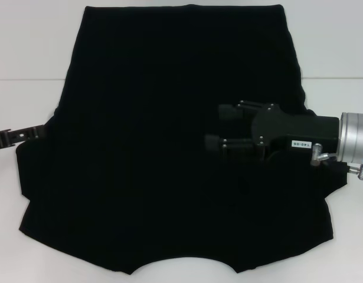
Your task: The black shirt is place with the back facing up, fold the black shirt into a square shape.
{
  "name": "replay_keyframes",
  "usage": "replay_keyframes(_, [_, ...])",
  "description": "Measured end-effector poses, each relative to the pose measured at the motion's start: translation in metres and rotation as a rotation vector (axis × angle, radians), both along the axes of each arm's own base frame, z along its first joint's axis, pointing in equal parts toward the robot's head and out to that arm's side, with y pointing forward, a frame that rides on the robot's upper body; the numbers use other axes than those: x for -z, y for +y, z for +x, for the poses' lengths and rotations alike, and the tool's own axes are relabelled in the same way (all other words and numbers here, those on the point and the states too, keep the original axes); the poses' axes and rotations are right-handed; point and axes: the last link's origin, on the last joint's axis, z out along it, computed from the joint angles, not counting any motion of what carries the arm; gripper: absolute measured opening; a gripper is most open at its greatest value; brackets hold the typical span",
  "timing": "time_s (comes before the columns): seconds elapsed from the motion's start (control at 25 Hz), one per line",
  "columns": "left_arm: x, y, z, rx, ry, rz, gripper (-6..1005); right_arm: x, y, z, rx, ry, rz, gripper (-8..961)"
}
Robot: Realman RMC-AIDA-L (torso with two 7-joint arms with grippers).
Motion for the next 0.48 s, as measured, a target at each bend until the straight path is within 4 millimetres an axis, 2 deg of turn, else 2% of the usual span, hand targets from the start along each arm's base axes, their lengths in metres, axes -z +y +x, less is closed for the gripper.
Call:
replay_keyframes(0.2, [-0.003,0.007,-0.011,-0.081,0.076,0.019,932,0.004,0.002,-0.002,0.007,0.002,-0.003,900])
replay_keyframes(0.48, [0.009,0.017,-0.012,-0.112,0.172,-0.001,932,0.004,0.003,-0.005,0.012,0.023,0.001,899])
